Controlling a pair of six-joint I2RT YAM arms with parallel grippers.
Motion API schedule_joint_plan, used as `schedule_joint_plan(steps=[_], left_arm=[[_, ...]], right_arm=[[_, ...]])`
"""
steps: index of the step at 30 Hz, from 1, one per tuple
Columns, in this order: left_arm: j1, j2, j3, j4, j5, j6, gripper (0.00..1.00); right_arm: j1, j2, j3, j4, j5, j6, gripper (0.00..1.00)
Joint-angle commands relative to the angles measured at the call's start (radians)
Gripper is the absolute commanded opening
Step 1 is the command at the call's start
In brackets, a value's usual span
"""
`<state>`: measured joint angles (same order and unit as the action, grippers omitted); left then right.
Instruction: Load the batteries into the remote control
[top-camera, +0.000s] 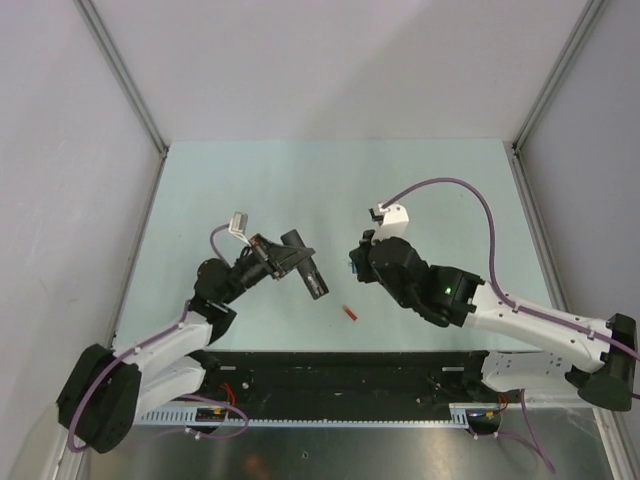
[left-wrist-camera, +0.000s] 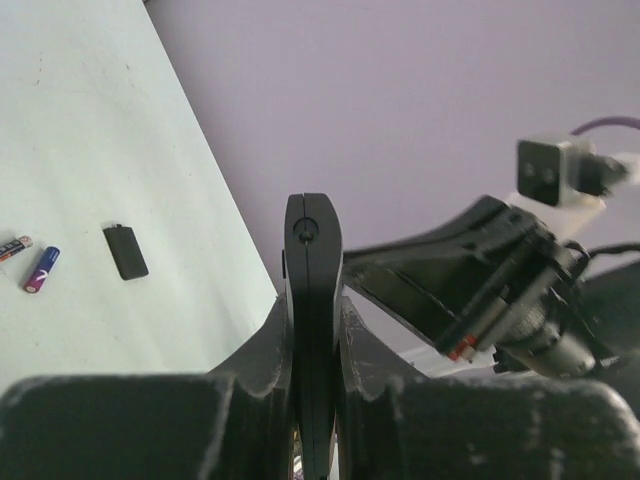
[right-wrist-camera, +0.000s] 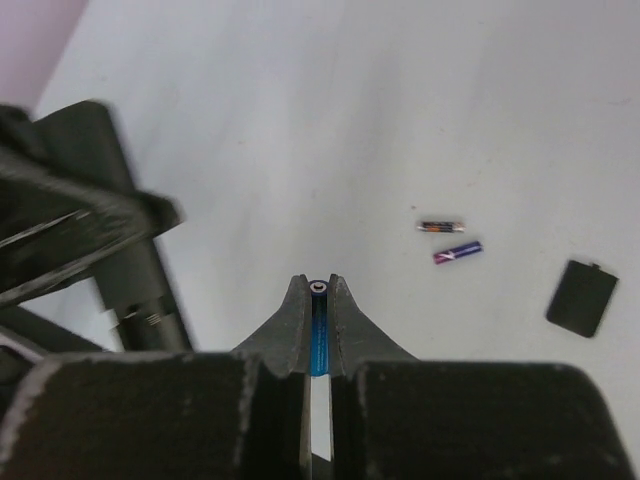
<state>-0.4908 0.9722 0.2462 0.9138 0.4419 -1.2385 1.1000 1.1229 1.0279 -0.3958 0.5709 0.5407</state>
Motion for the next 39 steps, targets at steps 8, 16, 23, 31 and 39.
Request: schedule_joint_plan(steps=[8, 16, 23, 31, 39], left_arm=[[-0.034, 0.189, 0.148, 0.063, -0.006, -0.091, 0.00], [-0.038, 0.234, 0.169, 0.088, 0.032, -0.136, 0.00], [-0.049, 0.238, 0.179, 0.103, 0.044, -0.144, 0.00], [-0.051, 0.226, 0.171, 0.109, 0.049, -0.148, 0.00], [-0.051, 0.229, 0.171, 0.115, 0.047, -0.142, 0.00]], right_arm=[[0.161, 0.014, -0.022, 0.299, 0.106, -0.145, 0.00], [0.166, 0.060, -0.019, 0.353, 0.103, -0.202, 0.00], [0.167, 0.094, -0.012, 0.348, 0.081, -0.203, 0.00], [0.170, 0.103, -0.012, 0.327, 0.064, -0.200, 0.00], [0.178, 0.101, 0.014, 0.239, 0.006, -0.188, 0.00]])
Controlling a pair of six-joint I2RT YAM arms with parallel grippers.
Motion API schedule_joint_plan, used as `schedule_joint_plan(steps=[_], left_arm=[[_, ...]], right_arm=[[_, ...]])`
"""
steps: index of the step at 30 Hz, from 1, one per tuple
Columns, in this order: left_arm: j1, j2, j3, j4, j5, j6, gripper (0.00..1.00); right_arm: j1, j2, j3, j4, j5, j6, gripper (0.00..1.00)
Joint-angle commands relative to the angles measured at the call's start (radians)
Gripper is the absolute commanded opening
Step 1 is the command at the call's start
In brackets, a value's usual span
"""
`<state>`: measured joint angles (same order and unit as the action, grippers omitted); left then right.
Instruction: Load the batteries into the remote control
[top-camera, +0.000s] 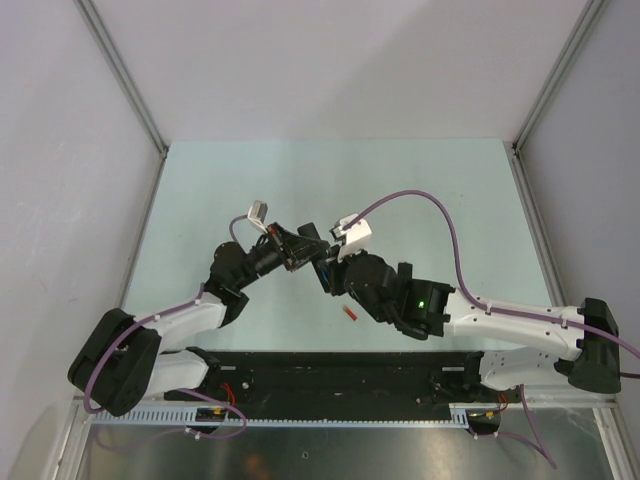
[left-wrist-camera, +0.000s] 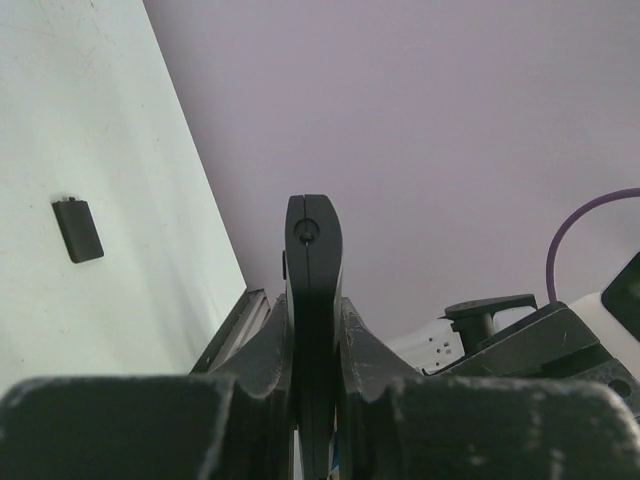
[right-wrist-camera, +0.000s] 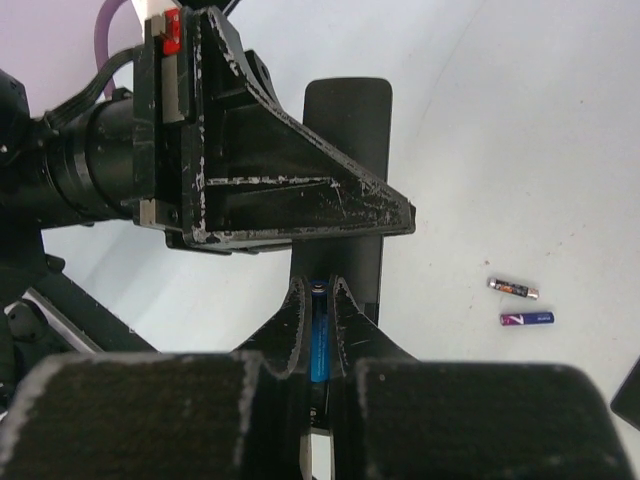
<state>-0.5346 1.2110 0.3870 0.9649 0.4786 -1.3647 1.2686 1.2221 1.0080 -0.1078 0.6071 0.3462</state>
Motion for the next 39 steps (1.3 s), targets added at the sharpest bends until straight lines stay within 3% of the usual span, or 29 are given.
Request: schedule_joint_plan(steps=[1, 26, 39], left_arm=[[-0.007, -0.011, 0.032, 0.067, 0.011, -0.016, 0.00], [-0.005, -0.005, 0.047, 0.110, 0.029, -0.010, 0.00], [-0.008, 0.111, 0.004, 0.279, 0.022, -0.129, 0.00]], right_arm=[[0.011, 0.005, 0.037, -0.070, -0.035, 0.013, 0.00], [0.000, 0.014, 0.086, -0.217, -0.079, 0.083, 0.00], [-0.037, 0.034, 0.119, -0.305, -0.092, 0.139, 0.00]])
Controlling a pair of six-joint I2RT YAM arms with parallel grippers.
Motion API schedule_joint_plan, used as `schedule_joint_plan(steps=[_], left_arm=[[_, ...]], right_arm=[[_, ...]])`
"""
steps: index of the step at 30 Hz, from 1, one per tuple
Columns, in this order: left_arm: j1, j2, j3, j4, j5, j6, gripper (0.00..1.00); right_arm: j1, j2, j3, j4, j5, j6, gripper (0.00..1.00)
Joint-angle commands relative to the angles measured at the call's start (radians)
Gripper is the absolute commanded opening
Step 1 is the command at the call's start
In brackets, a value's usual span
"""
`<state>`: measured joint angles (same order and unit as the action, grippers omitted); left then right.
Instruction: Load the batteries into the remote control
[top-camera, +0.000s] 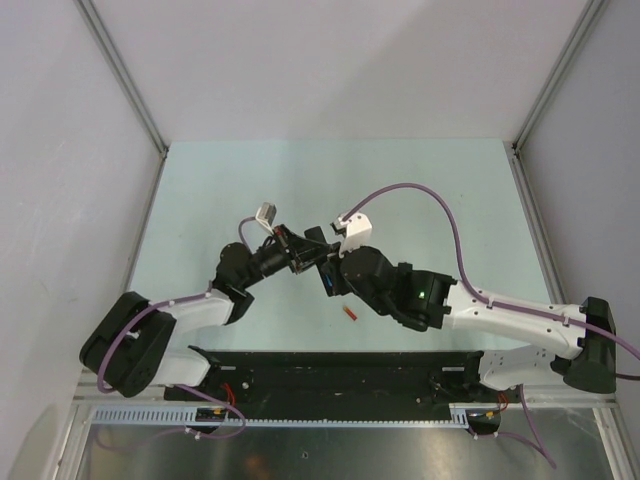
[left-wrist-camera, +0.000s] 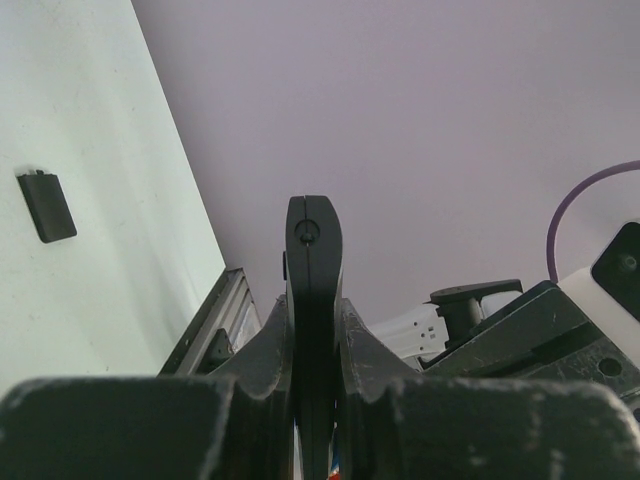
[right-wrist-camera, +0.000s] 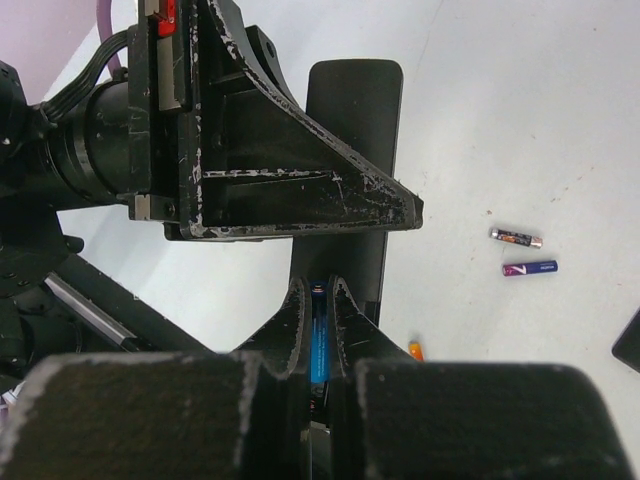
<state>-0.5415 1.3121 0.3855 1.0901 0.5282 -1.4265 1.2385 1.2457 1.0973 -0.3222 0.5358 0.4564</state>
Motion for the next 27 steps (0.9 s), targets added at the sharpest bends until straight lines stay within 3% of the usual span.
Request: schedule_joint_plan(steps=[1, 27], left_arm=[[0.000, 0.019, 0.006, 0.156, -0.030, -0.068, 0.00], [-0.005, 0.073, 0.003, 0.235, -0.033, -0.034, 0.00]], right_arm=[[-0.008, 0.012, 0.032, -0.092, -0.019, 0.030, 0.00], [0.012, 0.028, 0.064, -0.126, -0.086, 0.065, 0.00]])
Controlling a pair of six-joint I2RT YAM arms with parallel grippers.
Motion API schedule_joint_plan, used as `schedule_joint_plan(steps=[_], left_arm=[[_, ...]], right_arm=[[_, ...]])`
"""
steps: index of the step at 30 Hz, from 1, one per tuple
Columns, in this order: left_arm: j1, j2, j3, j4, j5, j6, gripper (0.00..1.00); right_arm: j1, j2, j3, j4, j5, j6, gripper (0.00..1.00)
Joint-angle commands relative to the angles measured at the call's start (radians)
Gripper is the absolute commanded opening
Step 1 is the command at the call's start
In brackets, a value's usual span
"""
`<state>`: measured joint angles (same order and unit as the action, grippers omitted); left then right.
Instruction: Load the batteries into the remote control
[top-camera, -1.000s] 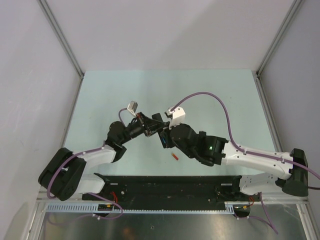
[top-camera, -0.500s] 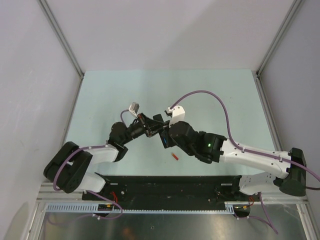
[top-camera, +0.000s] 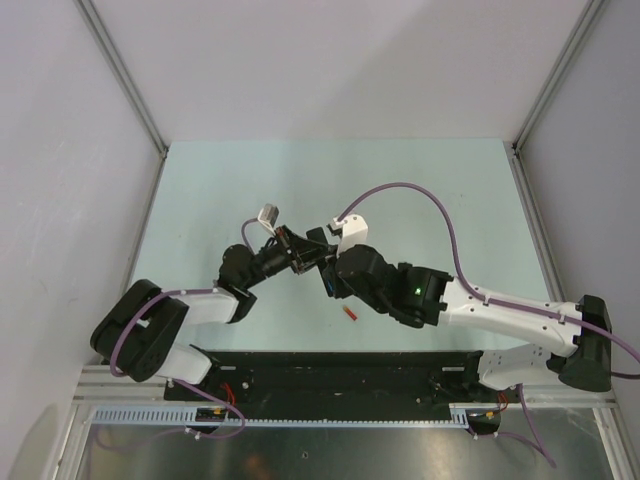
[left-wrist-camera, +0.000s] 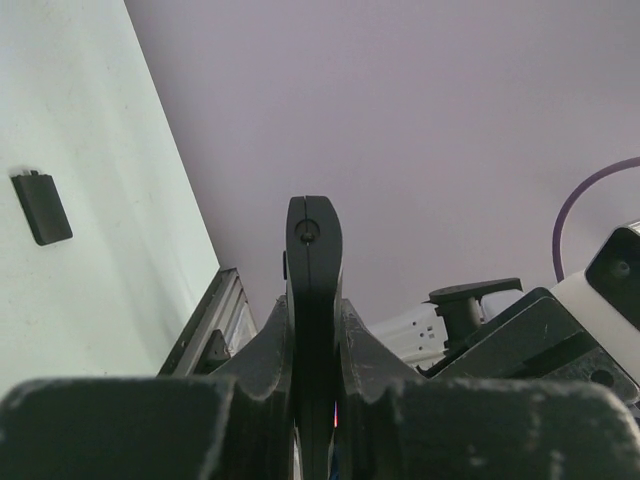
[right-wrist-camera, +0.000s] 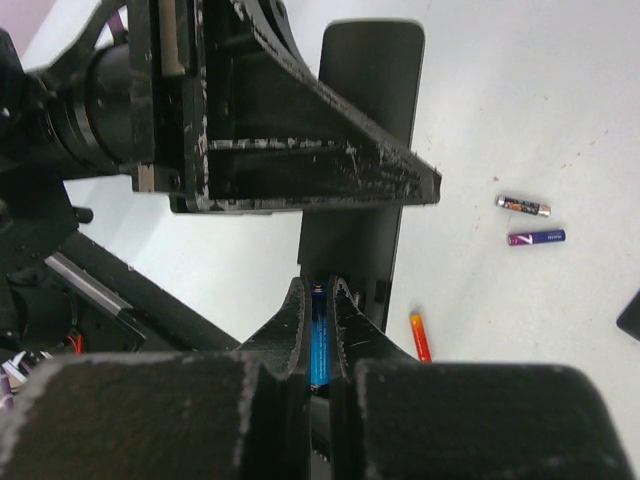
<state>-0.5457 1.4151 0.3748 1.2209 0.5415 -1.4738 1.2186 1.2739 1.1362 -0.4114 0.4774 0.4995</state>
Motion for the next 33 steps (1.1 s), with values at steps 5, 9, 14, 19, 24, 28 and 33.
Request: schedule_joint_plan(steps=[5, 9, 14, 19, 24, 28, 33], left_arm=[[0.000, -0.057, -0.004, 0.104, -0.061, 0.043, 0.00], [0.000, -0.059, -0.008, 0.104, -0.064, 0.038, 0.00], [-0.007, -0.062, 0.003, 0.104, -0.077, 0.023, 0.00], [-0.013, -0.065, 0.003, 0.104, -0.097, 0.006, 0.00], [-0.013, -0.062, -0.004, 0.104, -0.106, -0.006, 0.00], [-0.013, -0.054, -0.007, 0.104, -0.110, -0.014, 0.00], [-0.013, -0.048, -0.005, 0.106, -0.109, -0.017, 0.00]], right_arm=[[0.032, -0.002, 0.027, -0.044, -0.017, 0.042, 0.00], [0.030, 0.010, 0.031, -0.061, -0.026, 0.043, 0.00], [0.025, 0.044, 0.037, -0.104, -0.033, 0.069, 0.00], [0.022, 0.070, 0.051, -0.132, -0.017, 0.093, 0.01], [0.016, 0.073, 0.057, -0.145, -0.003, 0.102, 0.10], [0.015, 0.070, 0.062, -0.145, 0.003, 0.102, 0.17], [0.013, 0.070, 0.069, -0.145, 0.015, 0.105, 0.24]])
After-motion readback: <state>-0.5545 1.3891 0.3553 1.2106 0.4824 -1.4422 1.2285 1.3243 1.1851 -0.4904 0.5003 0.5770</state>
